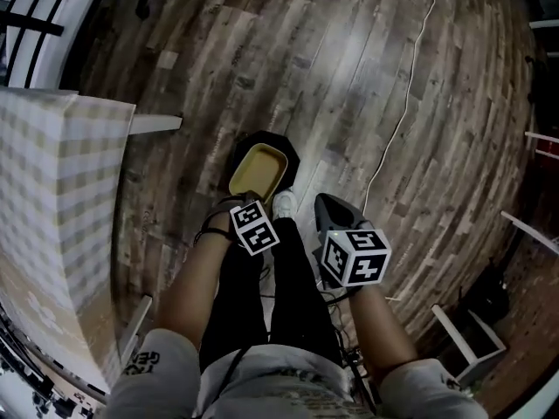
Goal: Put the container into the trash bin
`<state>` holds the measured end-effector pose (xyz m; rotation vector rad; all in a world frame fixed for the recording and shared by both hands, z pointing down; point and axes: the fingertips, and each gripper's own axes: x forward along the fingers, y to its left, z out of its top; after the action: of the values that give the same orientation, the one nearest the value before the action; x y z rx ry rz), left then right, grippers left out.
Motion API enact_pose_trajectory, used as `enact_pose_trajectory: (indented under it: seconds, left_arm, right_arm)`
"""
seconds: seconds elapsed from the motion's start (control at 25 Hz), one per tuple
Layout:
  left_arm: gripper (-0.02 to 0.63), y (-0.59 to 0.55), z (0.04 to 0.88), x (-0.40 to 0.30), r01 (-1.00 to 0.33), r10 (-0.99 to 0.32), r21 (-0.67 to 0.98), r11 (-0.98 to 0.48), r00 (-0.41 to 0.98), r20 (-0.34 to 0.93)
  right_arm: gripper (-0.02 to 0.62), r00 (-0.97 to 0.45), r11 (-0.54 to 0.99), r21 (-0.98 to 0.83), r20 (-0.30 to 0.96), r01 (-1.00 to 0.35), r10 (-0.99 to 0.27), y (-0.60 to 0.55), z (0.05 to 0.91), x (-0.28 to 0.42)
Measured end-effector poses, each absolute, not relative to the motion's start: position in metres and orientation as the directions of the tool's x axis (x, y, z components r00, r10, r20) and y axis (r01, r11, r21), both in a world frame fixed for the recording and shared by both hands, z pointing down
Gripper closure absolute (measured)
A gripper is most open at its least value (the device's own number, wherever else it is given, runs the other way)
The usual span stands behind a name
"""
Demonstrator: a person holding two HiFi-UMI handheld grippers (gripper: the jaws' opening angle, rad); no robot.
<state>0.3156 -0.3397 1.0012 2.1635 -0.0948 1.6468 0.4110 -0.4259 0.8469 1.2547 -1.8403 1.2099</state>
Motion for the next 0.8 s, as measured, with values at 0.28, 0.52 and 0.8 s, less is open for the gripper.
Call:
enact_pose_trajectory:
  seconds: [0.28,0.52,0.8]
  left_arm:
    - [0.576,-0.355,1.062,0.319,-0.332,0.195,0.297,-0.895,0.306,0.932]
    - [0.545,-0.373,1.061,0.318,-0.388,0.104,0.24,-0.89,0.34,0.935]
    - [0.601,-0.391,1.022,0.306,-0.615,-0.035,0.259,-0.745,0.424,0.905]
  right_arm:
    - [0.592,-0.368,0.101,-0.355,0.867,-0.929,-0.336,-0.418,0.906,0.423]
    - [0.592,-0.37,0.089,-0.362,0.869,-0.928,-0.328,-0.415,0.912,0.424]
    - [0.592,-0.383,0.115,-0.366,0.858,-0.923,-0.342,-0.419,0.898,0.416]
